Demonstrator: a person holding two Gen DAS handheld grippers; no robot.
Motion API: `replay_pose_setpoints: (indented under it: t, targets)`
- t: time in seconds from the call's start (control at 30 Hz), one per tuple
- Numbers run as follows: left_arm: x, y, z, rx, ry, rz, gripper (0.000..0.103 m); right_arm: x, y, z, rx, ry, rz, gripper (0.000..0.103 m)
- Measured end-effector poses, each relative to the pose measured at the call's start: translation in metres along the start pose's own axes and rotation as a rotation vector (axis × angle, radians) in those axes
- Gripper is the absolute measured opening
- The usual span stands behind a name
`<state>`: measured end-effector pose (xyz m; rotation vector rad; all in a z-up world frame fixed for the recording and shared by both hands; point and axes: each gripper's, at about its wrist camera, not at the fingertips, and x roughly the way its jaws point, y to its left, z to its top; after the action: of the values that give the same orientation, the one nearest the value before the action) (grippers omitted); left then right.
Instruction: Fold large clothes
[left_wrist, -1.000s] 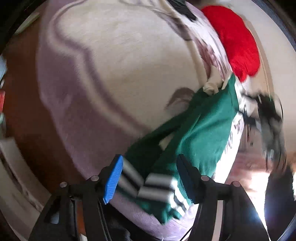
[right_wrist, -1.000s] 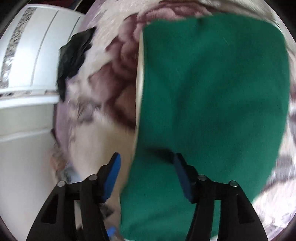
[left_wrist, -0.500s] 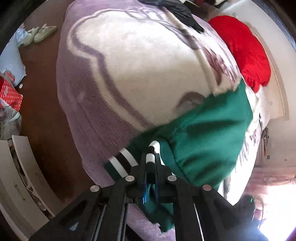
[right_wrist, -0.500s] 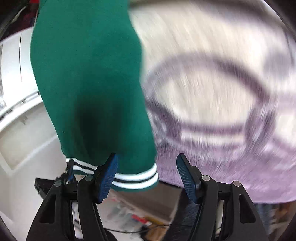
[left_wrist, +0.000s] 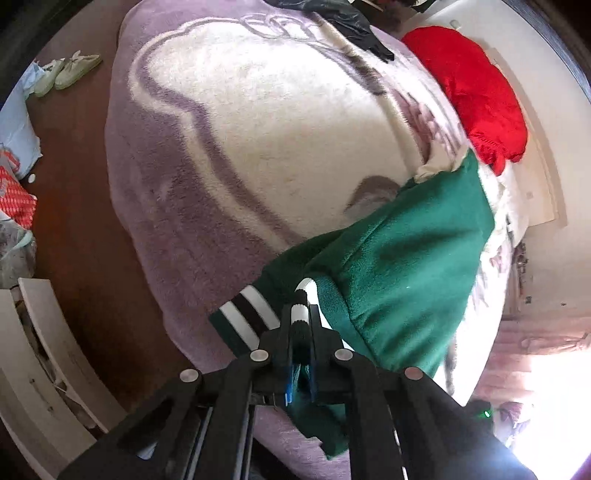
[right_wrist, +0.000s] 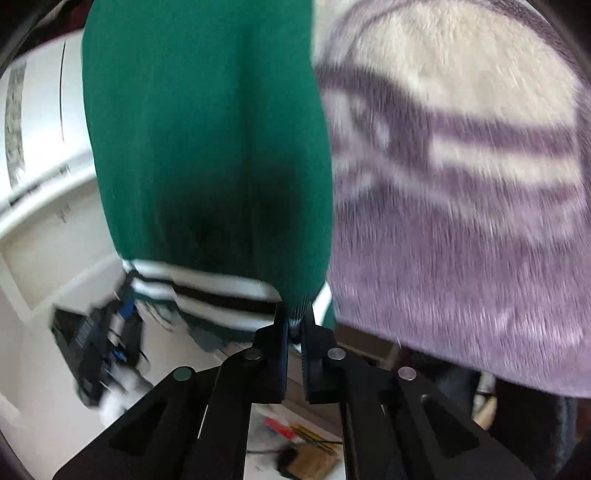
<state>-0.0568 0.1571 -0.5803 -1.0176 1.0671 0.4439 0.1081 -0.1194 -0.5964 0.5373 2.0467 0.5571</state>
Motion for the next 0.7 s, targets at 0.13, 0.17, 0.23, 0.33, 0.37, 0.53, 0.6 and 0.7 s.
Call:
replay_pose_setpoints:
  t: [0.13, 0.17, 0.23, 0.33, 0.37, 0.53, 0.6, 0.7]
  targets:
    - [0.039, 0.029, 0.008, -0.084, 0.068, -0.017, 0.007, 0.017, -0.004, -0.010, -0.030, 0.034, -0.076, 0.005]
    - [0.044, 0.035, 0.010, -0.116, 0.089, -0.044, 0.009, 0.021, -0.009, -0.006, -0.017, 0.040, -0.080, 0.005]
    - [0.040, 0.043, 0.011, -0.176, 0.101, -0.098, 0.011, 0.030, -0.012, 0.003, -0.021, 0.064, -0.067, 0.006]
    - [0.008, 0.047, -0.006, -0.216, 0.056, -0.135, 0.034, 0.015, -0.011, 0.008, -0.042, 0.100, -0.028, 0.019]
    - [-0.001, 0.048, -0.016, -0.219, 0.043, -0.129, 0.044, 0.007, -0.014, 0.007, -0.039, 0.109, 0.003, 0.038]
    - [0.006, 0.032, -0.078, -0.288, 0.110, -0.182, 0.063, -0.027, -0.038, 0.007, -0.007, 0.051, 0.062, 0.069]
    - [0.029, 0.017, -0.095, -0.332, 0.148, -0.263, 0.063, -0.027, -0.049, 0.010, 0.040, 0.044, 0.062, 0.069]
    - [0.065, -0.008, -0.108, -0.336, 0.162, -0.224, 0.060, -0.035, -0.058, 0.013, 0.053, 0.028, 0.034, 0.069]
